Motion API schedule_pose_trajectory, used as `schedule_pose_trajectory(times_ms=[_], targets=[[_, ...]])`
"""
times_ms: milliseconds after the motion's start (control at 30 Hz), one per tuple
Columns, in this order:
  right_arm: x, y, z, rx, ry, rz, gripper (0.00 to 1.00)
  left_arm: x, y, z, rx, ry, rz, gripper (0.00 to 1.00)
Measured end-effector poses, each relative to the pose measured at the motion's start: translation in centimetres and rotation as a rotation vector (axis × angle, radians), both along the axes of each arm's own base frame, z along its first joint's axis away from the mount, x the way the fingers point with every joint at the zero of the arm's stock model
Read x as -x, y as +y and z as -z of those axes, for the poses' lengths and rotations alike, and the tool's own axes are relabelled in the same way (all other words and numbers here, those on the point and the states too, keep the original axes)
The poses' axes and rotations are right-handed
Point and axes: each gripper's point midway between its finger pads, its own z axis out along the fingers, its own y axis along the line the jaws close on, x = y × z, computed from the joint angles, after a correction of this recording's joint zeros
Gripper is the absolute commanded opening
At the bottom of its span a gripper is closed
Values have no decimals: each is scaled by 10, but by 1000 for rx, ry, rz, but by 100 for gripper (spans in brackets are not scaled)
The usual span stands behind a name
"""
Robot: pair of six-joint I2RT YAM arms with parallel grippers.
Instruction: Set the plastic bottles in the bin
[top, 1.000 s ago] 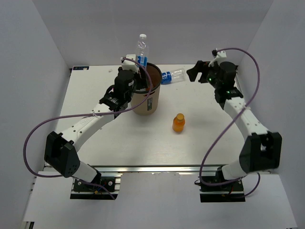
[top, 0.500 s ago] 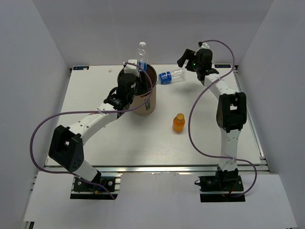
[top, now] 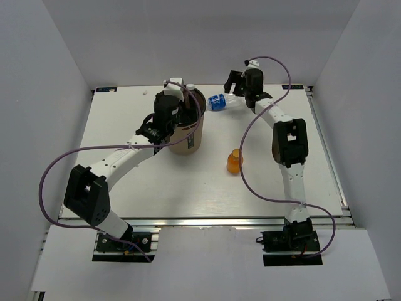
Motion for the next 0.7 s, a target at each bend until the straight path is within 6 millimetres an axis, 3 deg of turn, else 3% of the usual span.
schedule_pose_trajectory(times_ms=[133, 267, 433, 500, 567, 700], targets=[[-23, 20, 9, 82, -104, -150, 89, -3, 0, -14, 6, -20, -6, 98], [-20, 31, 31, 131, -111, -257, 89, -3, 0, -26, 15, -40, -8, 98], [-10, 43, 35, 134, -121, -359, 89, 2, 5, -44, 39, -61, -21, 98], [0, 46, 41, 130, -105, -396, 89, 6, 9, -50, 50, -66, -28, 98], [22, 47, 50, 119, -70, -443, 89, 10, 12, -59, 64, -80, -34, 98], [54, 47, 50, 153, -50, -538, 89, 25, 26, -75, 89, -113, -63, 98]])
